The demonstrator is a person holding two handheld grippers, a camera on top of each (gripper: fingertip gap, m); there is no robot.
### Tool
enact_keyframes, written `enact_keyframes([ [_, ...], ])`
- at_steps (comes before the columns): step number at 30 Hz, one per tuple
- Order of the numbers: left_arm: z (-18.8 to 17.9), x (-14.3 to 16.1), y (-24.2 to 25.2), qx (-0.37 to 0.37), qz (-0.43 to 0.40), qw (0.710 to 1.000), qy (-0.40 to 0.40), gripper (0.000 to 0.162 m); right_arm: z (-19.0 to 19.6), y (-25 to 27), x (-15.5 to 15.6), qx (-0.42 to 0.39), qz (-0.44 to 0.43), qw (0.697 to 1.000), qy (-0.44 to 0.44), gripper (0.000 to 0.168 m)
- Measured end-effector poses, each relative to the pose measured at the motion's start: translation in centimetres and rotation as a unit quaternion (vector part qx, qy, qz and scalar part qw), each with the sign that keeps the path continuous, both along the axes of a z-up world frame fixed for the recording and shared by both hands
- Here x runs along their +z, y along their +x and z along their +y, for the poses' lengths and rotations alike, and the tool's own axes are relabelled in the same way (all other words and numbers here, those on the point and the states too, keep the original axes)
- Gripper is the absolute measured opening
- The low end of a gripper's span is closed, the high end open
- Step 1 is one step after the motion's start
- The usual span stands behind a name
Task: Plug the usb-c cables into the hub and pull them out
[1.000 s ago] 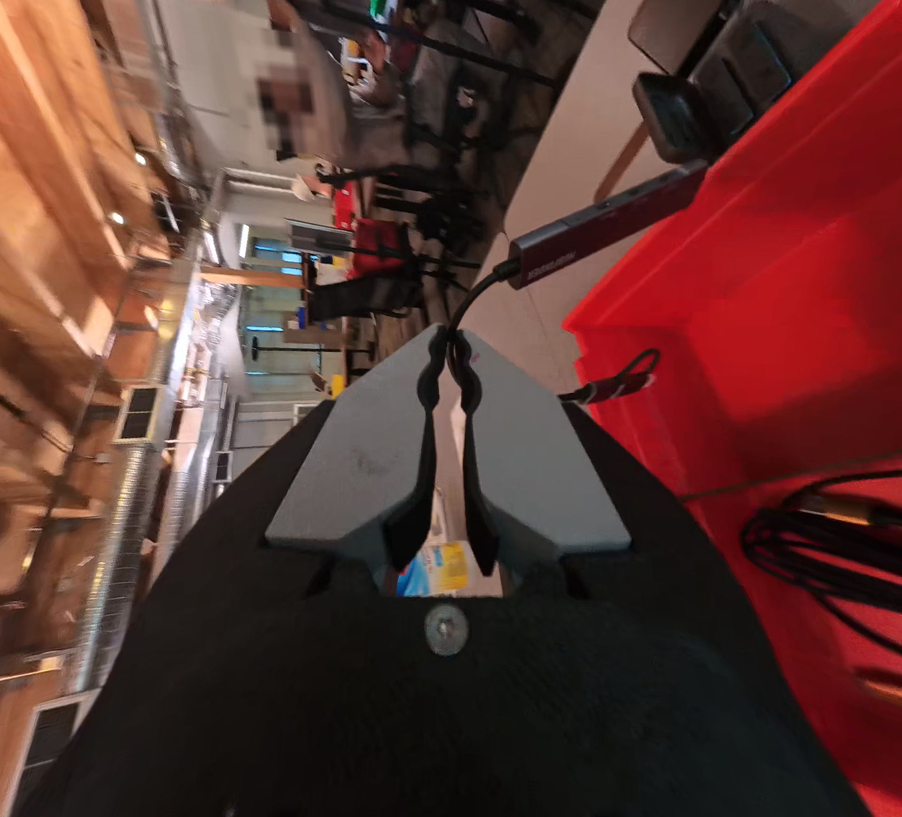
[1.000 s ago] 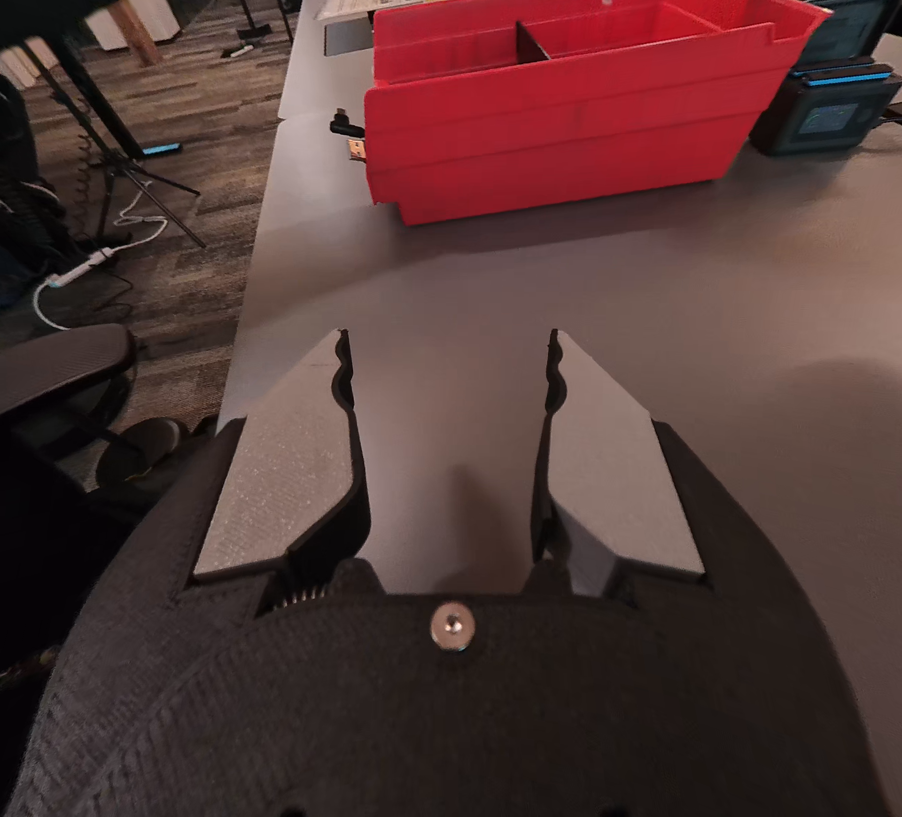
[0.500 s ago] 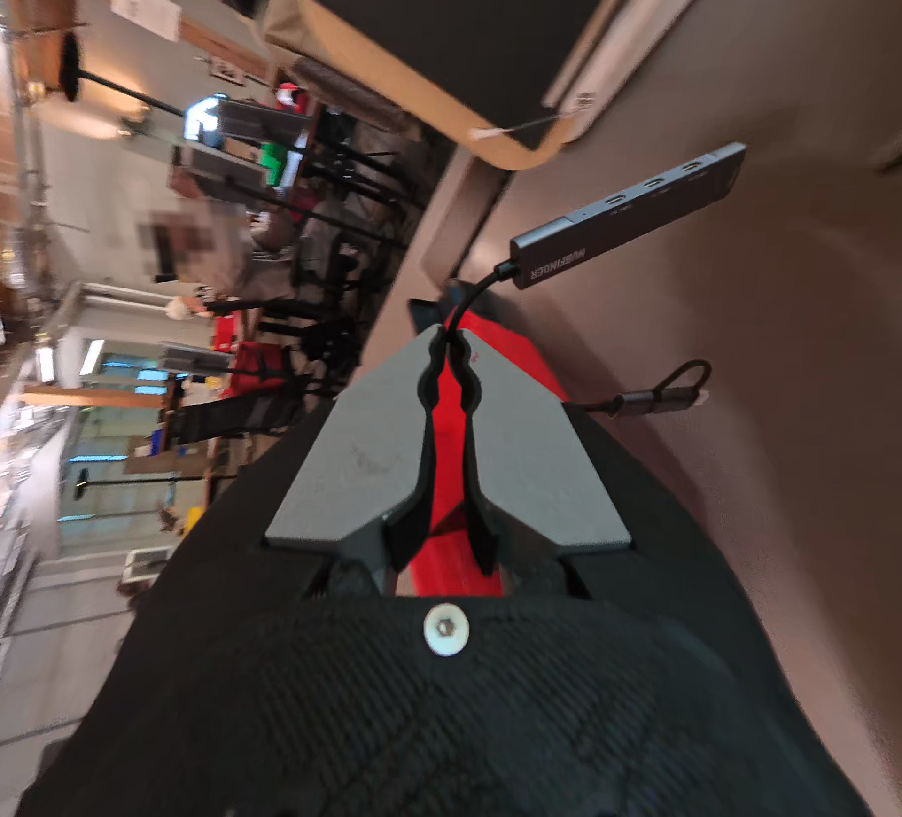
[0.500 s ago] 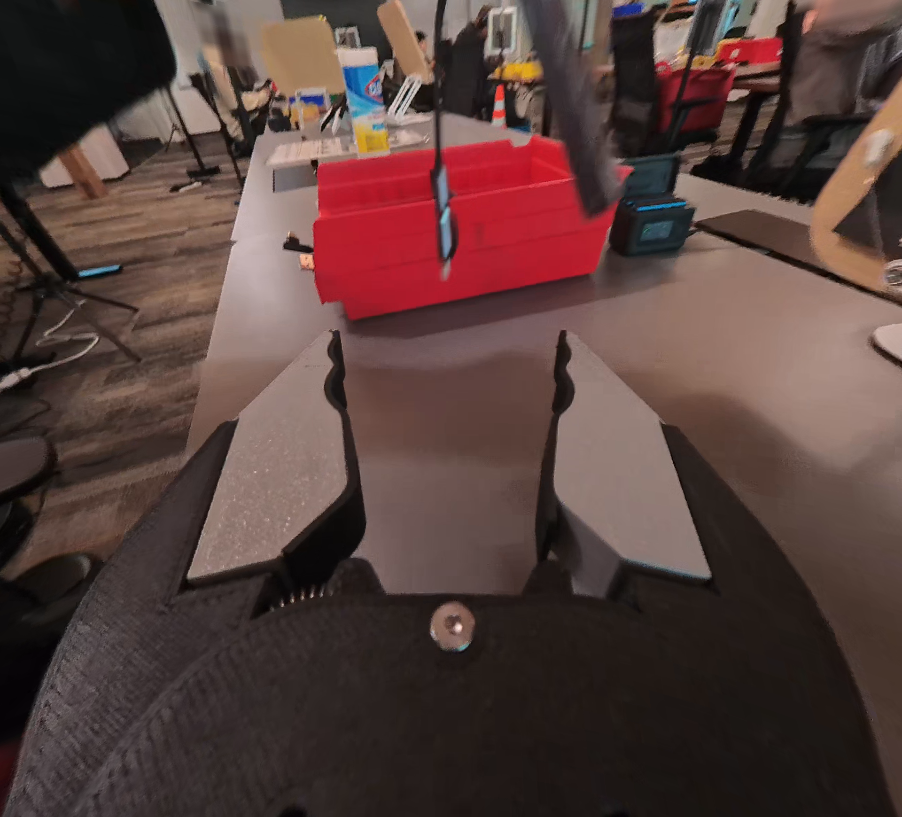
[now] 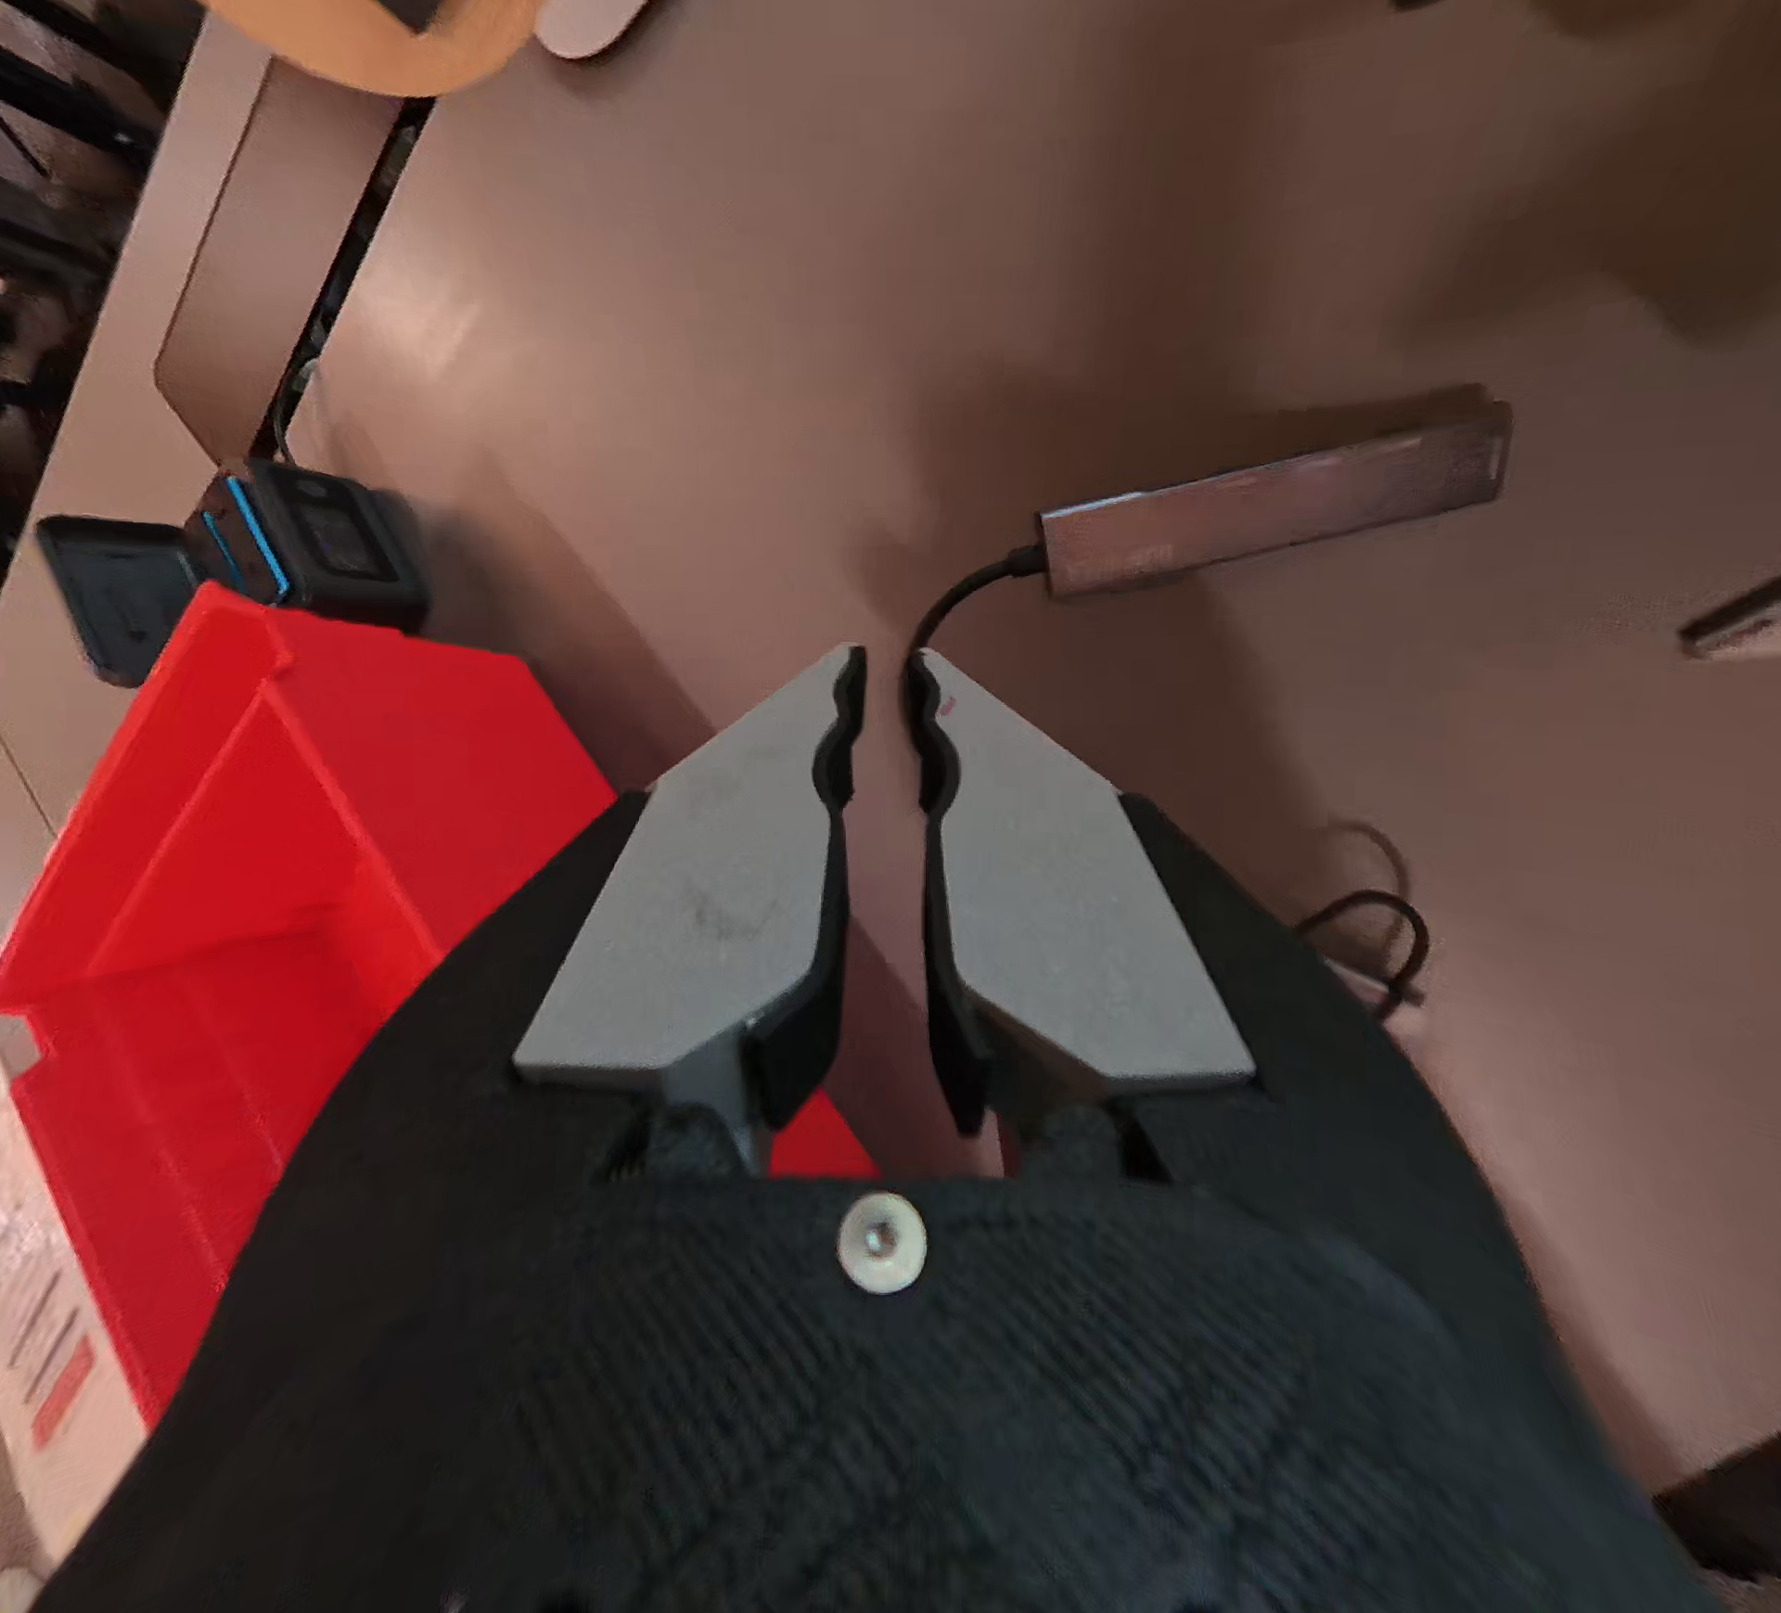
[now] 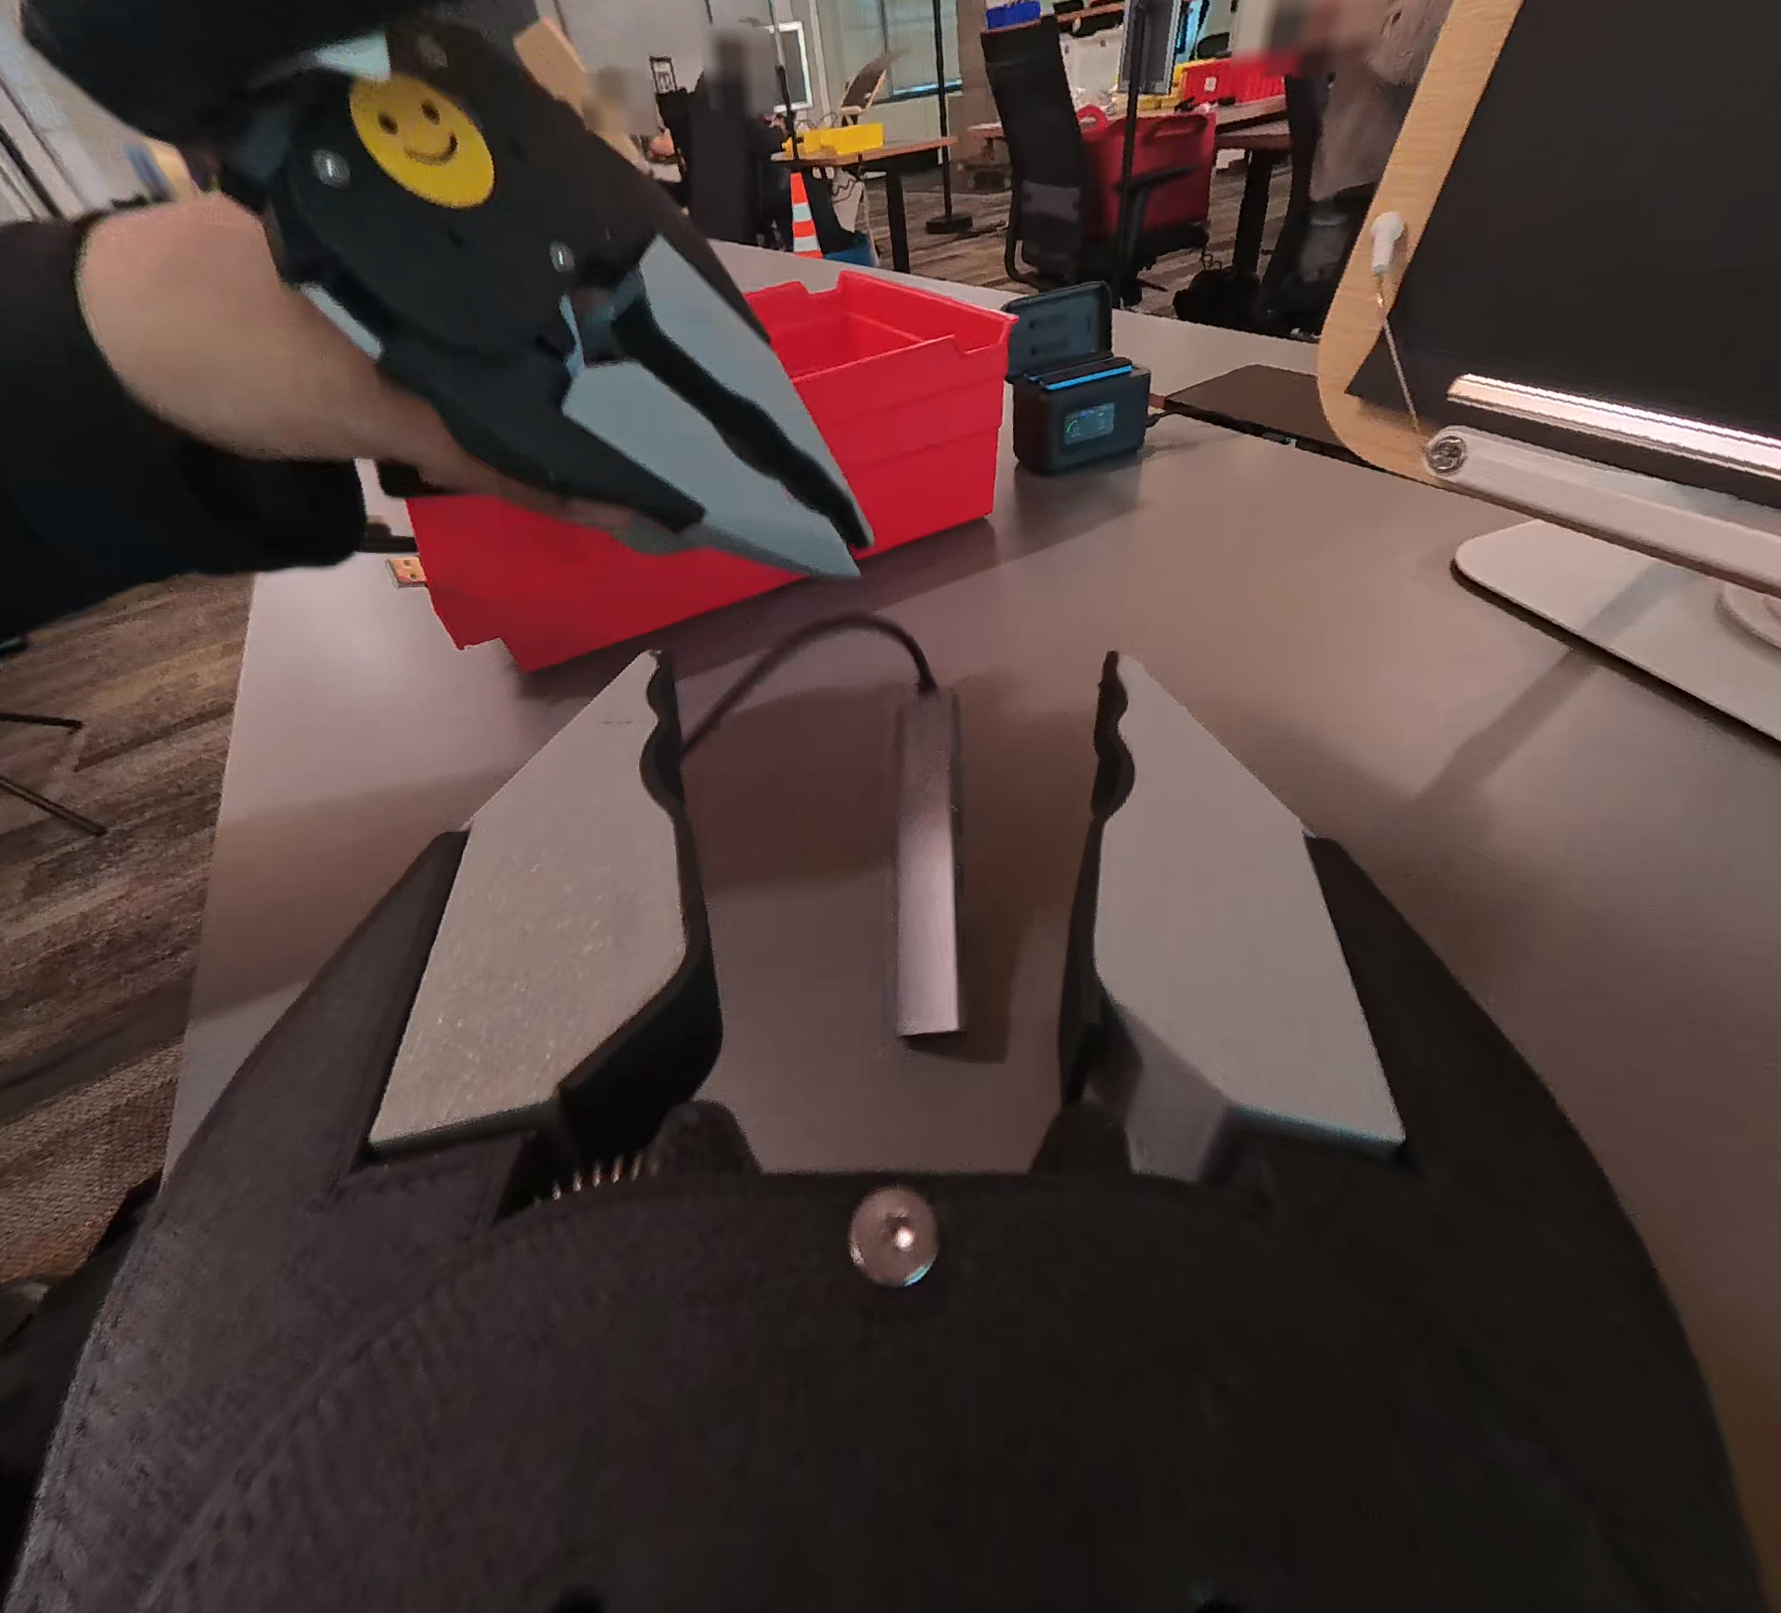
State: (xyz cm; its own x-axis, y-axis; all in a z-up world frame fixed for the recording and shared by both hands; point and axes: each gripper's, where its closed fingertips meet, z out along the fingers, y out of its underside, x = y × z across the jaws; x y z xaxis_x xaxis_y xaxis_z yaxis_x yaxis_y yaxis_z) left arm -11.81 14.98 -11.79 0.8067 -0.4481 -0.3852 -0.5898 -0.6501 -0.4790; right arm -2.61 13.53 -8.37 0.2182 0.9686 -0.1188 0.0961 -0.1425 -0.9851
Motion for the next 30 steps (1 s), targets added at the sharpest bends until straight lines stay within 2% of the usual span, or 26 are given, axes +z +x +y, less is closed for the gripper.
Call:
enact_keyframes([
  [5, -1.5, 5.2, -4.8, 0.042, -0.006, 0.998, 0.048, 0.021, -0.9, -0.6, -0.5, 0.019, -0.014, 1.000, -0.001, 0.084],
  [7, -2.7, 7.2, -7.0, 0.063, -0.016, 0.996, 0.066, 0.021, -1.2, -0.8, -0.7, 0.024, -0.020, 1.000, 0.000, 0.085],
  [10, -5.3, 8.4, -11.2, 0.108, -0.009, 0.992, 0.068, 0.029, -1.6, -1.1, -1.0, 0.029, -0.028, 0.999, 0.003, 0.086],
  [15, -10.2, 8.5, -16.5, 0.170, -0.038, 0.982, 0.079, 0.035, -2.5, -1.5, -1.4, 0.050, -0.033, 0.998, -0.004, 0.087],
  [20, -13.9, 6.9, -19.6, 0.222, -0.070, 0.969, 0.084, 0.063, -4.8, -2.4, -1.8, 0.099, -0.039, 0.994, 0.009, 0.094],
  [22, -14.8, 6.4, -20.4, 0.234, -0.069, 0.966, 0.081, 0.070, -5.1, -2.6, -2.4, 0.098, -0.056, 0.993, 0.024, 0.096],
  [30, -15.1, 6.2, -20.0, 0.227, -0.095, 0.963, 0.110, 0.073, -5.2, -2.9, -3.8, 0.106, -0.084, 0.991, 0.004, 0.117],
])
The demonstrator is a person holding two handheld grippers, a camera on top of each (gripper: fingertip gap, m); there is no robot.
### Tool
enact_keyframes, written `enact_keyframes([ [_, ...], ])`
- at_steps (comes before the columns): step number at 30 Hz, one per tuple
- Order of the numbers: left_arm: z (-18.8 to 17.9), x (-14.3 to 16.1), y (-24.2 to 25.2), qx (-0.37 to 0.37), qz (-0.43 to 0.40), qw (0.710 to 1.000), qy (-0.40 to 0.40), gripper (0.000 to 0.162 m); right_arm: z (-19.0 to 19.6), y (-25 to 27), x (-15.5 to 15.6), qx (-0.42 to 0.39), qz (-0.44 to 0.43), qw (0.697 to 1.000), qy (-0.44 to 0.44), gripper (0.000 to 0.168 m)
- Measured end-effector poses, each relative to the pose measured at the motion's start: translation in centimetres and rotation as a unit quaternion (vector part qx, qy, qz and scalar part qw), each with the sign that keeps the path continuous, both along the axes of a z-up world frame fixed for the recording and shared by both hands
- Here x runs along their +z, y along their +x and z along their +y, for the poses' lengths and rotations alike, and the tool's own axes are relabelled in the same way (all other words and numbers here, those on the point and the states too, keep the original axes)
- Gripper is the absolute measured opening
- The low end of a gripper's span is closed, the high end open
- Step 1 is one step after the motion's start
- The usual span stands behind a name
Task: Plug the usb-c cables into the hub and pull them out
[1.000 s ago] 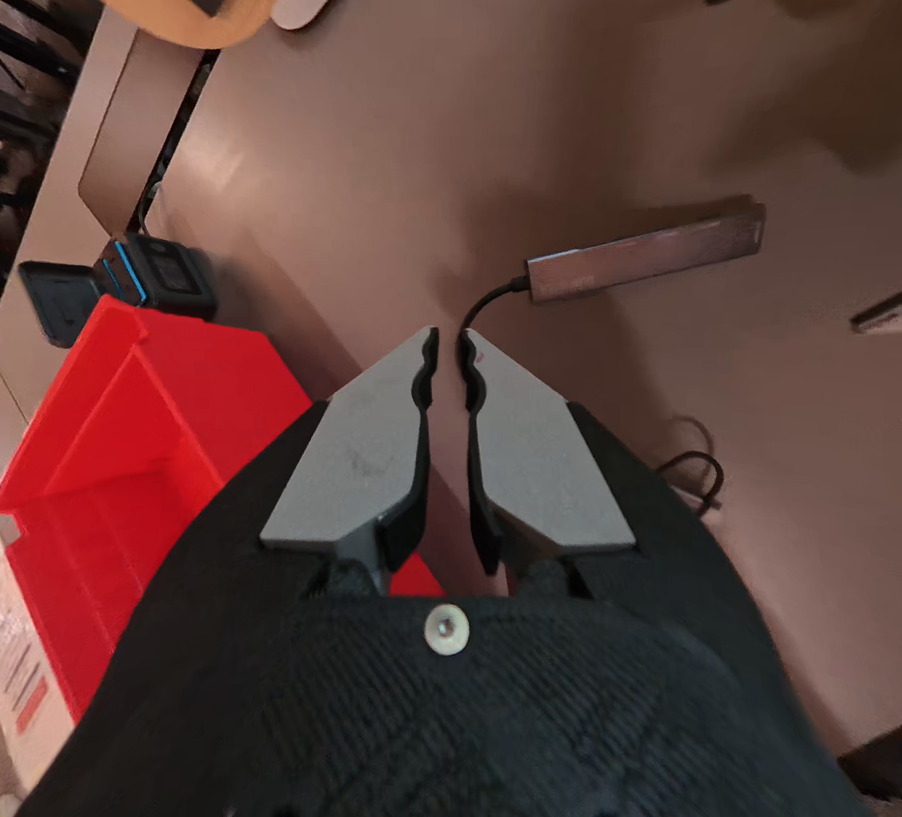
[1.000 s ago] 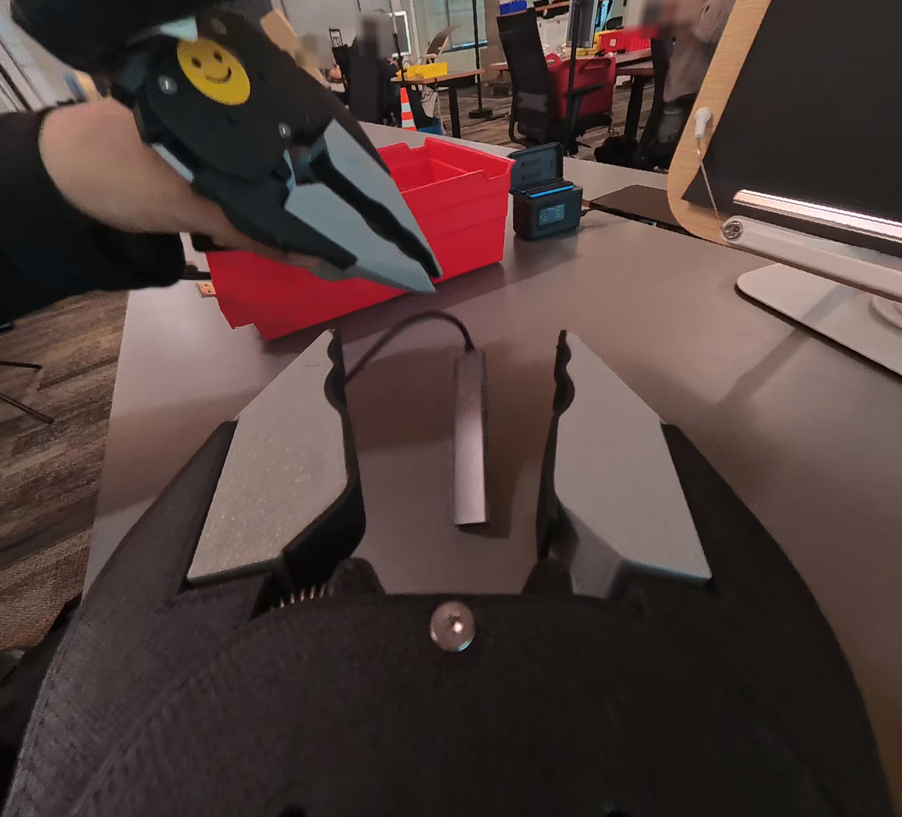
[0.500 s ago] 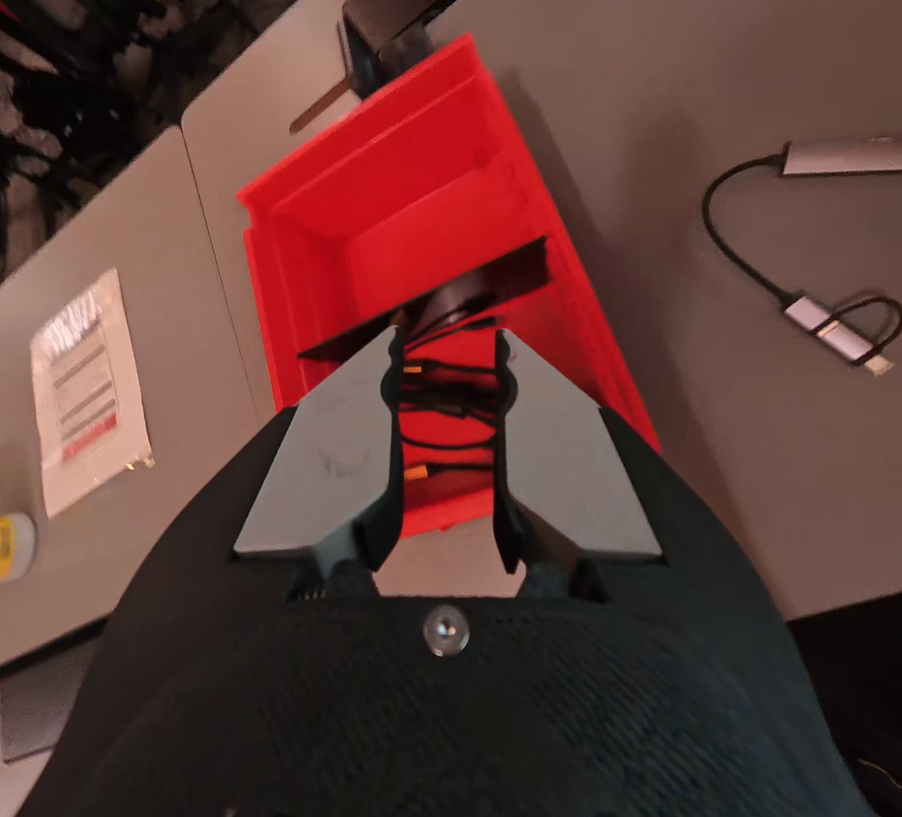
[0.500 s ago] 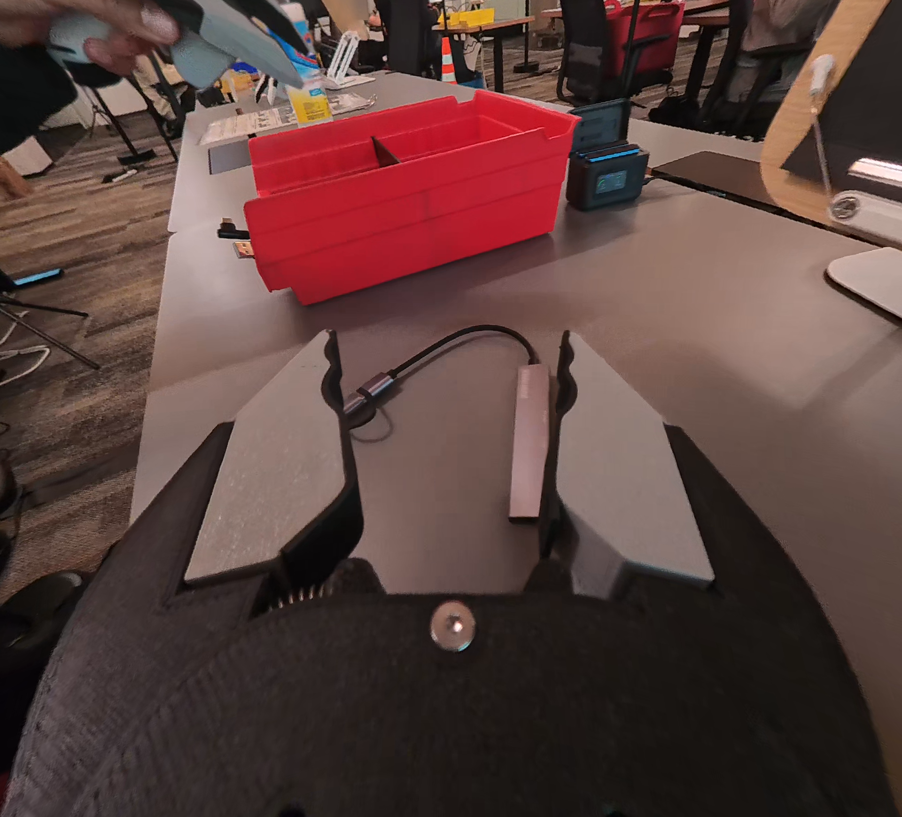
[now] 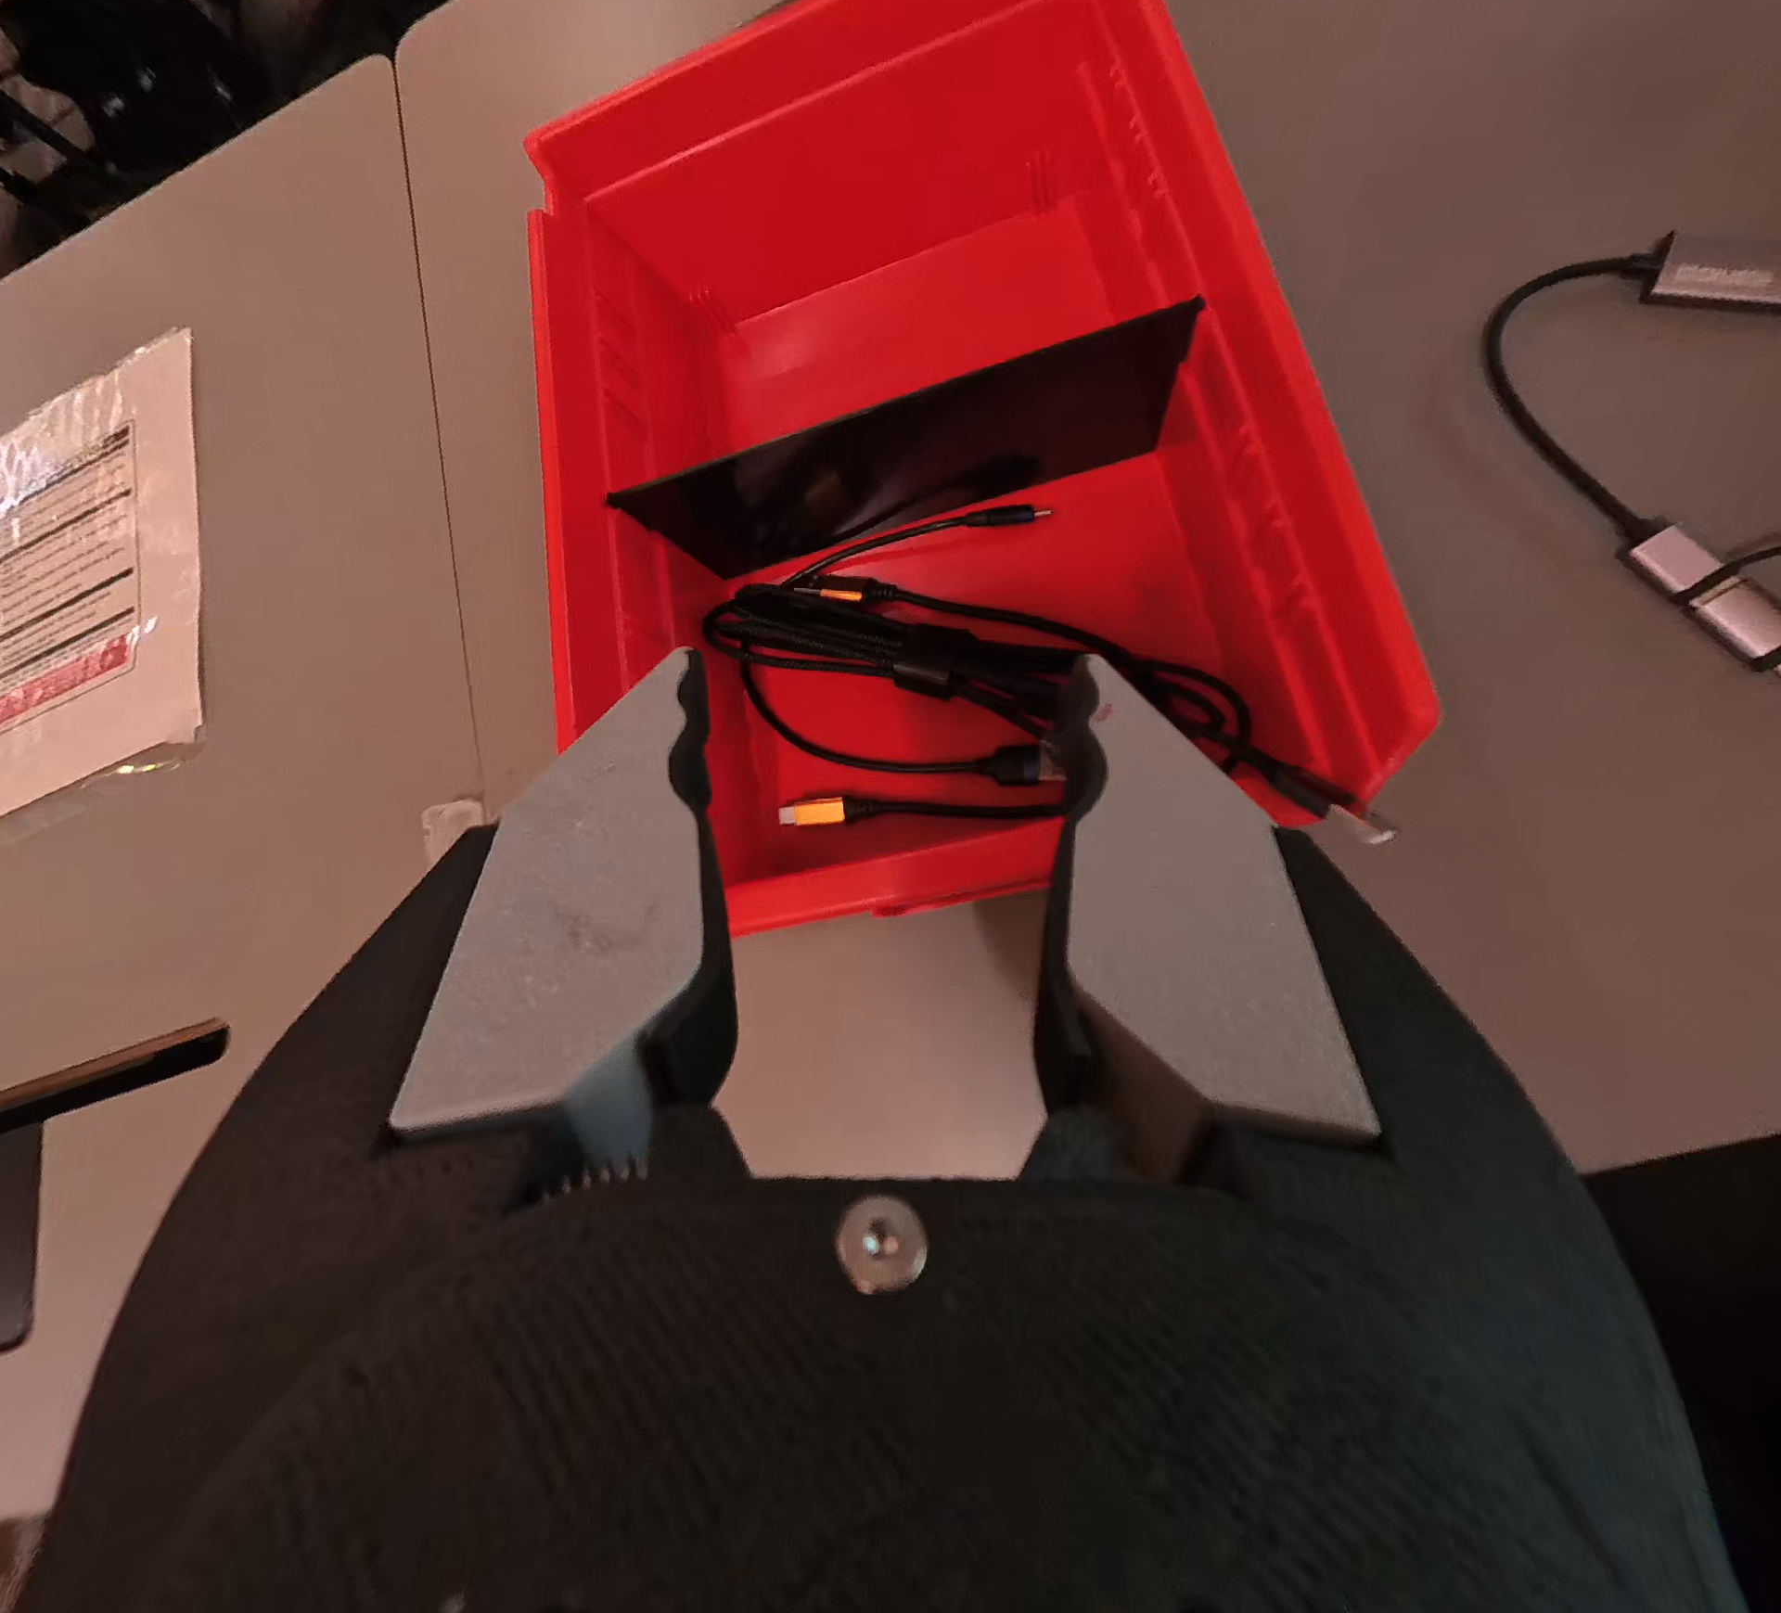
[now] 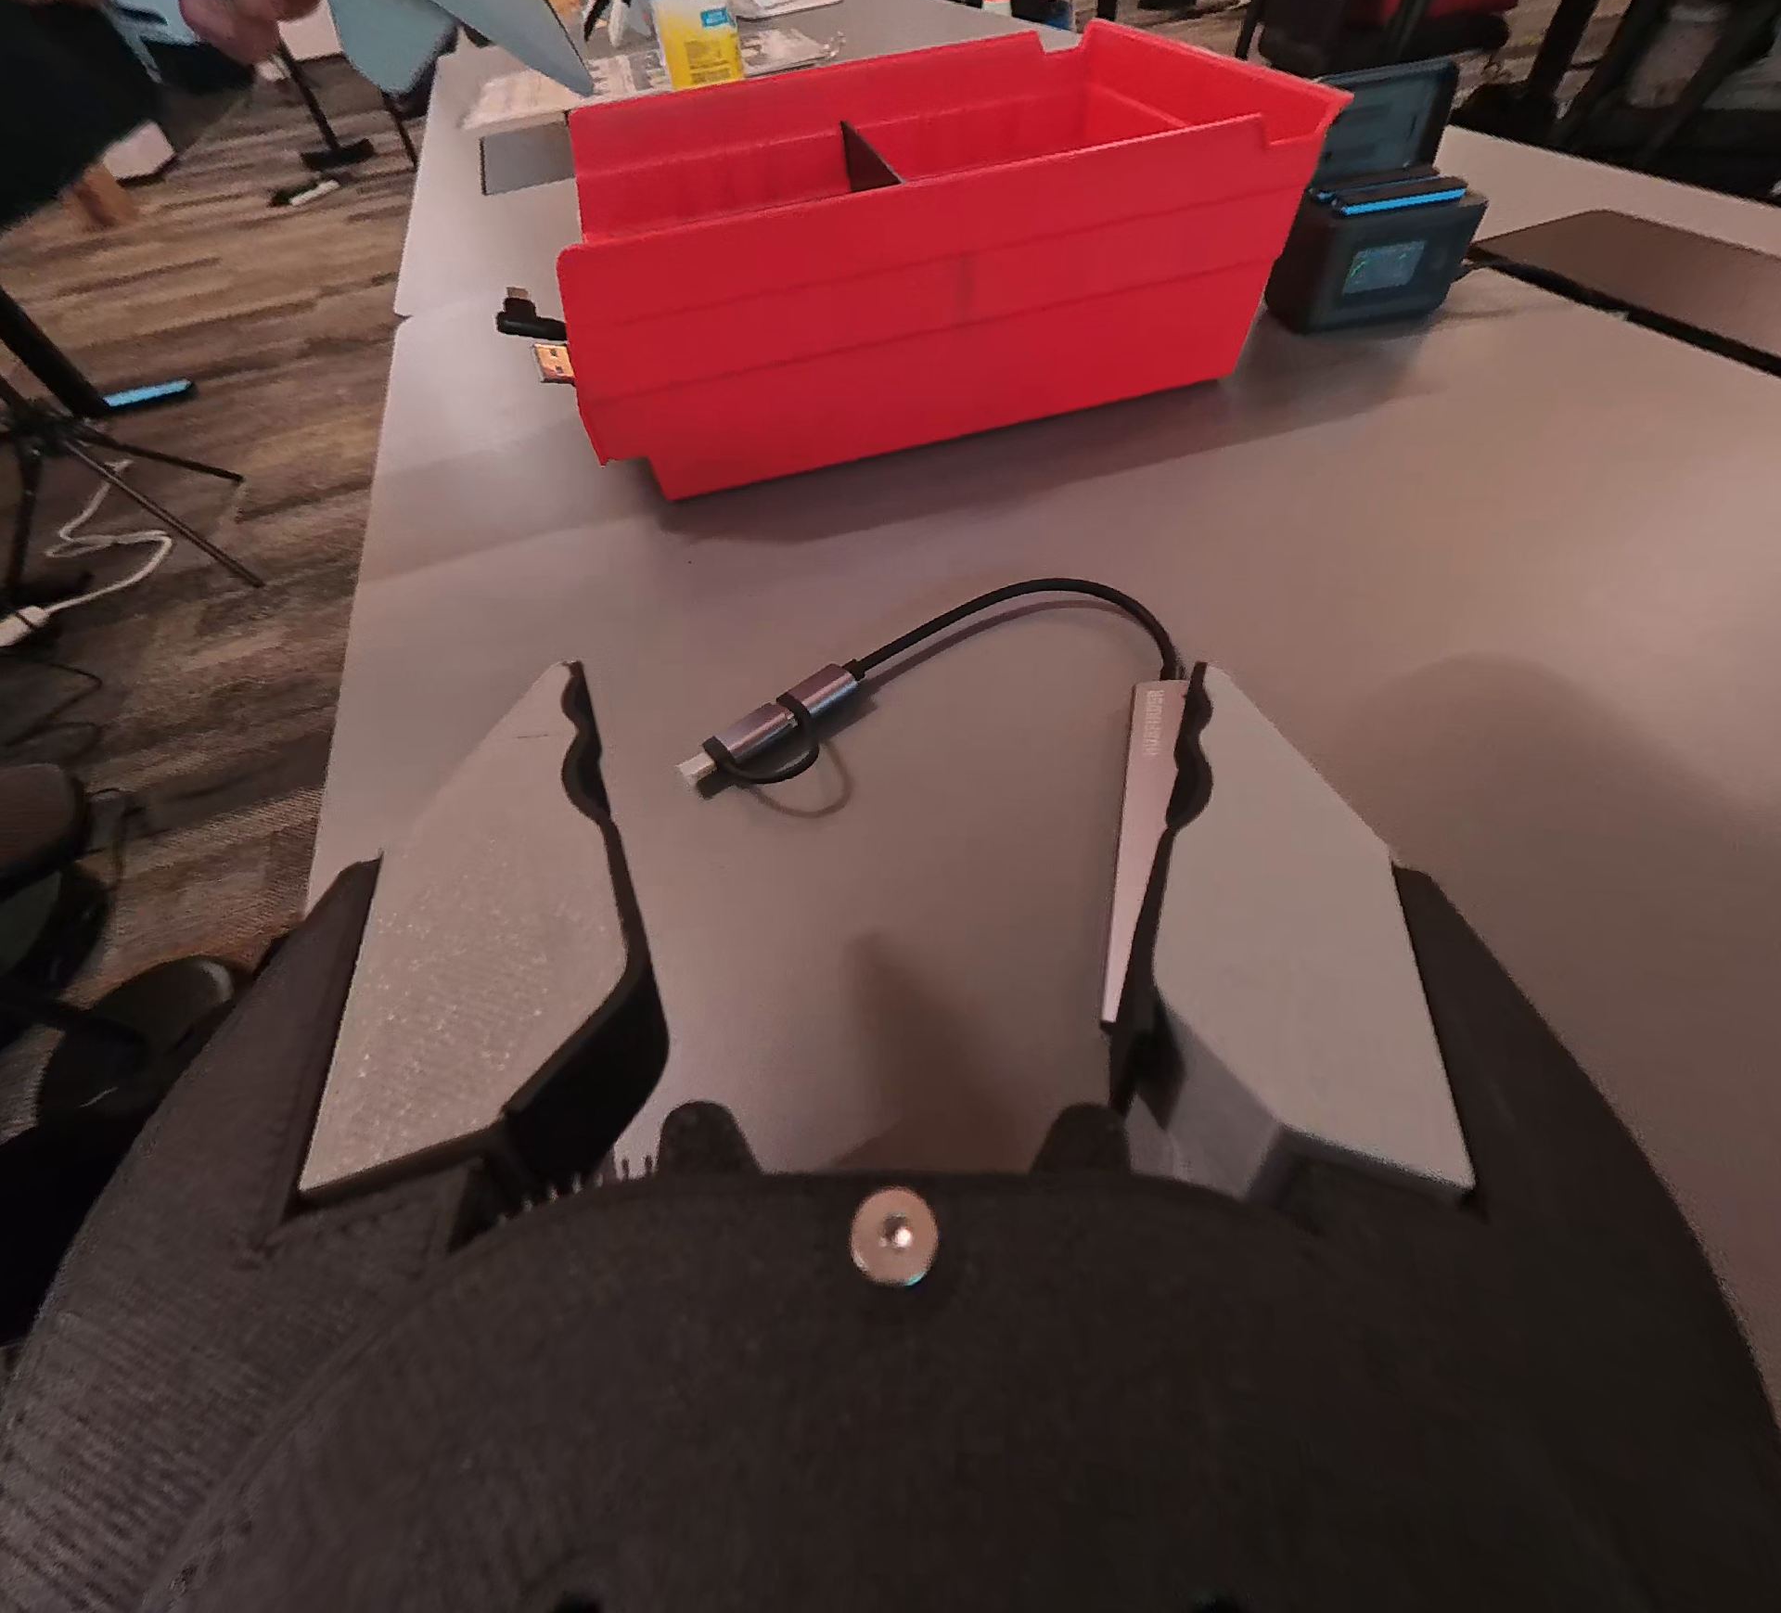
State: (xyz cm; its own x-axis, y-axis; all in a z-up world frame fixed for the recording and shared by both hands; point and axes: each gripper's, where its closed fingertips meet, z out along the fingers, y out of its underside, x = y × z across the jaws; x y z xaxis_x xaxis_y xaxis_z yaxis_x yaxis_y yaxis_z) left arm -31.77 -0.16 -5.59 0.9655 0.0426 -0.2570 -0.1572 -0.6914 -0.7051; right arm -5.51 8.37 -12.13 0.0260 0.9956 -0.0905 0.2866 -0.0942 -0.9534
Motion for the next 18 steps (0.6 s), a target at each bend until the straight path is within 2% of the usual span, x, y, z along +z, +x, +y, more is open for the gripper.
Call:
enact_keyframes([
  [2, 0.3, 0.3, 0.7, -0.006, -0.013, 1.000, 0.023, 0.074, 0.1, 0.1, -0.2, -0.001, -0.005, 1.000, -0.010, 0.123],
  [7, 0.8, 0.6, 1.9, -0.033, -0.042, 0.996, 0.064, 0.074, 0.4, 0.2, -0.5, -0.003, -0.010, 1.000, -0.018, 0.123],
  [10, 1.2, 1.9, 3.2, -0.062, -0.109, 0.984, 0.129, 0.076, -1.0, 0.0, -0.4, 0.026, -0.006, 0.999, -0.032, 0.126],
  [13, 1.2, 3.3, 2.7, -0.070, -0.114, 0.972, 0.193, 0.076, -2.8, -0.3, -0.3, 0.059, -0.007, 0.998, -0.036, 0.127],
  [18, 1.7, 3.7, 2.4, -0.117, -0.134, 0.951, 0.253, 0.075, -4.4, -1.1, -1.0, 0.081, -0.023, 0.996, -0.008, 0.125],
])
